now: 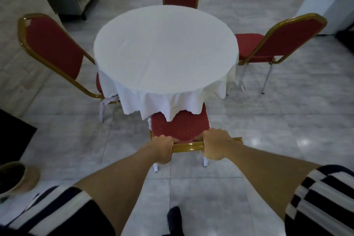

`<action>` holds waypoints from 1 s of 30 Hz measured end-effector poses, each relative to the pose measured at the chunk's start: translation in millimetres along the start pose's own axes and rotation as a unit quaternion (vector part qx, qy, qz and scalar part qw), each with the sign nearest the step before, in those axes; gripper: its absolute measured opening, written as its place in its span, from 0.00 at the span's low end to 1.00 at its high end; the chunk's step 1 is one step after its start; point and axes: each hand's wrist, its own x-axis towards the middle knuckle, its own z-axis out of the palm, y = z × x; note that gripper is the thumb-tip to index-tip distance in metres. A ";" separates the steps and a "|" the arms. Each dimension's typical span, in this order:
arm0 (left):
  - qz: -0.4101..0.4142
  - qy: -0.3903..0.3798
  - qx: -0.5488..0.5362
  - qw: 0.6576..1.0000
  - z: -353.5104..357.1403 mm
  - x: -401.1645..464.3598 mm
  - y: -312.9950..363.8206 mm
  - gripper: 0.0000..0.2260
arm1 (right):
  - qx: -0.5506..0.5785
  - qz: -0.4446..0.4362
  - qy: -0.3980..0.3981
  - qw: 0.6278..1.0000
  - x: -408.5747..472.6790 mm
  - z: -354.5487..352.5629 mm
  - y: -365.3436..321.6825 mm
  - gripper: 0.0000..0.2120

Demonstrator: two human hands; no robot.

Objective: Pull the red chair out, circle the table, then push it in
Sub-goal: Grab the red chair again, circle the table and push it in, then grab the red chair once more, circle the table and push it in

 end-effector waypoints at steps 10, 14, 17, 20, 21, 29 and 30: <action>-0.004 -0.024 0.000 1.000 -19.2 42.7 25.8 0.27 | -0.028 0.025 -0.020 0.999 32.5 -29.1 42.2 0.27; -0.018 -0.028 0.011 0.999 -15.9 45.9 25.4 0.28 | -0.010 0.011 -0.021 1.000 28.2 -31.4 44.4 0.24; -0.030 -0.043 -0.001 0.999 -21.1 44.7 29.6 0.30 | 0.002 -0.013 -0.025 1.000 27.4 -34.4 48.2 0.24; -0.041 -0.106 -0.011 0.994 -39.9 39.6 44.3 0.33 | 0.055 -0.034 -0.075 0.995 24.2 -41.9 62.4 0.25; -0.048 -0.142 -0.019 0.988 -49.2 35.0 46.8 0.42 | 0.092 -0.033 -0.096 0.991 25.5 -43.4 64.2 0.28; -0.035 -0.025 0.014 0.999 -108.9 101.0 147.0 0.27 | 0.205 0.008 -0.097 0.974 7.0 -97.6 159.4 0.45; -0.039 -0.004 0.024 0.999 -114.6 114.7 161.6 0.27 | 0.212 0.013 -0.084 0.973 2.4 -110.2 177.9 0.44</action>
